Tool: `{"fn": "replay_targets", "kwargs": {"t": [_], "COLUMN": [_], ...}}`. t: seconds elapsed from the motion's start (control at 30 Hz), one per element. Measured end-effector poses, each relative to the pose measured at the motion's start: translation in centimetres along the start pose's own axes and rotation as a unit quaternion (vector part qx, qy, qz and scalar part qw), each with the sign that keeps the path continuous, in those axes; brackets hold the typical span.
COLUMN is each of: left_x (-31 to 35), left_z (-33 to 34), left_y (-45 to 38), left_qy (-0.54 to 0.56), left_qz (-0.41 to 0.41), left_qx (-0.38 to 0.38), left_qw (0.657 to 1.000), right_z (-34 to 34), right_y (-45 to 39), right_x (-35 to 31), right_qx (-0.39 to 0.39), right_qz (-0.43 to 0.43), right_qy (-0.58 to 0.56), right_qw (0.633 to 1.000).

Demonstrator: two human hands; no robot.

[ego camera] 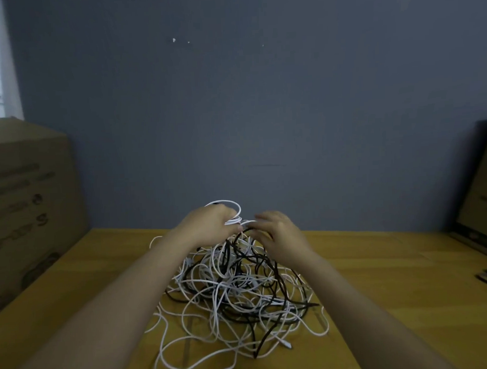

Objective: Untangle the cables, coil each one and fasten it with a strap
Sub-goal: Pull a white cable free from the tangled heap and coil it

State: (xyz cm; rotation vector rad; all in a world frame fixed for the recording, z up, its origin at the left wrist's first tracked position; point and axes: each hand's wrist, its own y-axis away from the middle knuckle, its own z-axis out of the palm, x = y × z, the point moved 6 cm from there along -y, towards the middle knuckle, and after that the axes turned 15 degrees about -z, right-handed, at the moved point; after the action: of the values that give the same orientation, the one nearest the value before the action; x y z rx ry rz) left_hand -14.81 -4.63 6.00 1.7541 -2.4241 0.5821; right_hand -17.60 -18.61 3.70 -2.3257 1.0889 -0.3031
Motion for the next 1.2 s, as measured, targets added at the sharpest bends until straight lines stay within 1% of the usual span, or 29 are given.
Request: {"fn": "replay_targets", "kwargs": {"t": [0.07,0.1,0.13,0.17,0.2,0.27,0.3,0.37,0.47,0.5,0.53,0.57,0.63,0.67,0.7,0.73,0.77,0.8,0.83,0.87,0.9,0.93,0.97,1.0,1.03,1.07,1.1,1.13,1.2], "left_x": [-0.4,-0.7,-1.0,-1.3,-1.6,-2.4,-2.8,-3.2,-3.5,-3.3,-3.0,-2.6,-2.3,-2.4,-2.7,-3.0,-3.5,-4.0,-4.3,-4.5,-4.6,-4.7,-4.7,-4.8,-4.7,-4.5,-4.2,-3.8,-3.3], "left_z": [-0.2,-0.3,-0.3,-0.3,-0.3,-0.4,-0.5,-1.2,-3.5,-4.8,-6.6,-8.6,-12.6,-14.0,-14.7,-14.6,-13.9,-12.7,-11.2,-9.5,-8.0,-6.7,-5.9,-5.4,-5.2,-5.1,-5.1,-5.2,-5.4], "left_y": [-0.3,-0.6,-0.8,-1.2,-1.6,-2.8,-3.6,-5.7,-9.3,-10.3,-11.2,-11.8,-12.5,-12.7,-12.6,-12.6,-12.5,-12.4,-12.2,-12.1,-11.7,-11.4,-10.9,-10.5,-10.1,-10.0,-9.7,-9.5,-8.9], "left_qy": [0.043,0.076,0.116,0.166,0.221,0.317,0.346,0.387,0.453,0.457,0.459,0.468,0.507,0.510,0.500,0.489,0.481,0.472,0.455,0.434,0.419,0.413,0.416,0.426,0.435,0.439,0.436,0.426,0.401], "left_qz": [-0.012,-0.019,-0.025,-0.033,-0.046,-0.081,-0.101,-0.131,-0.145,-0.138,-0.125,-0.109,-0.081,-0.072,-0.071,-0.074,-0.080,-0.089,-0.098,-0.104,-0.106,-0.107,-0.109,-0.114,-0.114,-0.109,-0.099,-0.089,-0.070], "left_qx": [0.045,0.066,0.084,0.098,0.111,0.141,0.156,0.171,0.197,0.213,0.229,0.252,0.292,0.310,0.323,0.326,0.321,0.308,0.290,0.264,0.237,0.215,0.204,0.197,0.193,0.187,0.177,0.167,0.160], "left_qw": [0.998,0.995,0.989,0.981,0.968,0.934,0.920,0.896,0.857,0.853,0.849,0.840,0.807,0.799,0.801,0.806,0.812,0.821,0.836,0.855,0.870,0.879,0.880,0.876,0.872,0.872,0.877,0.885,0.899], "right_z": [1.8,2.7,3.4,3.7,3.5,2.8,2.4,1.8,1.4,0.9,0.0,-1.4,-4.9,-5.8,-5.9,-5.4,-4.4,-2.7,-1.2,0.0,0.6,0.6,0.0,-0.6,-0.7,-0.4,0.1,0.5,0.8], "right_y": [0.2,0.5,0.8,0.8,0.5,-0.5,-1.2,-3.0,-6.6,-8.1,-9.8,-11.5,-14.5,-15.4,-16.0,-16.1,-15.8,-15.1,-14.0,-12.7,-11.2,-10.0,-9.0,-8.4,-8.2,-8.2,-8.4,-8.6,-8.9], "right_x": [0.1,0.4,0.6,0.9,1.4,3.7,4.9,6.4,7.8,8.1,8.2,8.1,7.4,7.0,6.8,6.8,6.9,7.5,8.2,8.9,9.1,9.1,8.3,7.1,5.8,4.9,4.1,3.6,3.2], "right_qx": [-0.112,-0.145,-0.143,-0.103,-0.039,0.083,0.117,0.123,0.082,0.090,0.129,0.197,0.357,0.404,0.418,0.403,0.354,0.285,0.223,0.191,0.192,0.218,0.250,0.272,0.280,0.270,0.240,0.211,0.172], "right_qz": [0.019,0.028,0.034,0.043,0.063,0.137,0.169,0.201,0.219,0.220,0.212,0.196,0.157,0.141,0.130,0.123,0.126,0.138,0.160,0.183,0.199,0.201,0.176,0.136,0.082,0.033,0.008,-0.003,0.018], "right_qy": [-0.039,-0.027,-0.017,-0.032,-0.074,-0.153,-0.171,-0.156,-0.075,-0.070,-0.092,-0.133,-0.234,-0.276,-0.290,-0.278,-0.247,-0.211,-0.185,-0.183,-0.183,-0.150,-0.076,0.007,0.061,0.069,0.041,0.009,-0.040], "right_qw": [0.993,0.989,0.989,0.993,0.995,0.975,0.963,0.959,0.969,0.969,0.964,0.951,0.890,0.861,0.851,0.863,0.893,0.925,0.944,0.947,0.943,0.943,0.949,0.953,0.955,0.960,0.970,0.977,0.984]}}
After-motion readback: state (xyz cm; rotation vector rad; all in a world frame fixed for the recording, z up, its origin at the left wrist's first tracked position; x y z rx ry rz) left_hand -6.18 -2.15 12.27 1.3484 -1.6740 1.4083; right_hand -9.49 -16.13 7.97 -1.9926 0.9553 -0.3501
